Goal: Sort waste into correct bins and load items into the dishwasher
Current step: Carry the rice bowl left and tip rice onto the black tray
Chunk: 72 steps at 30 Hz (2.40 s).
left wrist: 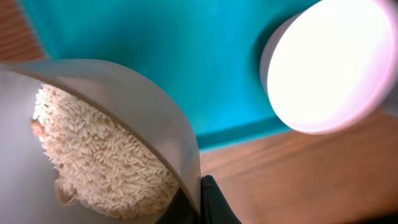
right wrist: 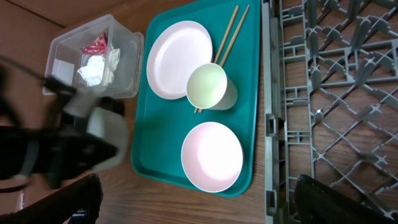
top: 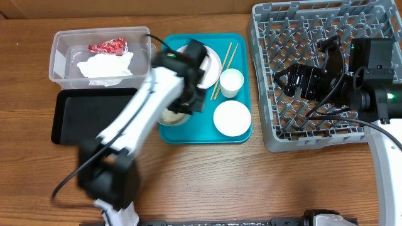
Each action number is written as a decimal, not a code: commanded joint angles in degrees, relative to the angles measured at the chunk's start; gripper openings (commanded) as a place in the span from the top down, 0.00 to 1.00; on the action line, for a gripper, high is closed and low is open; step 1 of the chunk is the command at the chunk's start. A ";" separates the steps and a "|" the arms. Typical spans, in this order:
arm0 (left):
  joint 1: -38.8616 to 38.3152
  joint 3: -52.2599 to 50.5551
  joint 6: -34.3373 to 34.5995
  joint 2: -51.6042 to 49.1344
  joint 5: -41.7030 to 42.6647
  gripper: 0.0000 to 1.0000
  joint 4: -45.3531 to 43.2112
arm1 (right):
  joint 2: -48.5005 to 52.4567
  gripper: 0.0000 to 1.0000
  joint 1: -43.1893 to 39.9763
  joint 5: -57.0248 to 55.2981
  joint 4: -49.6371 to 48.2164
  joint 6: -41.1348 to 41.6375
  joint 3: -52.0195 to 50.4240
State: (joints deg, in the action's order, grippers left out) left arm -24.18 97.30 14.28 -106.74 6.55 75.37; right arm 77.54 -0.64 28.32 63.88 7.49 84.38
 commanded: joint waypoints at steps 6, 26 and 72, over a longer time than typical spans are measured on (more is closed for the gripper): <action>16.59 0.87 -12.61 7.02 14.78 0.96 3.93 | -0.31 0.00 0.26 0.72 -0.28 0.04 1.46; 52.13 -30.47 -18.45 1.95 61.29 0.96 -29.11 | -0.31 0.00 0.26 0.72 -0.09 0.07 1.46; 59.56 -30.25 -6.97 1.36 84.04 0.96 -27.58 | -0.31 0.00 0.26 0.70 0.74 0.02 1.46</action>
State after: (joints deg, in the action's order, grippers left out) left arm 38.24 67.05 7.42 -107.55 89.01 47.13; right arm 77.54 -0.64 28.53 65.14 7.51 84.38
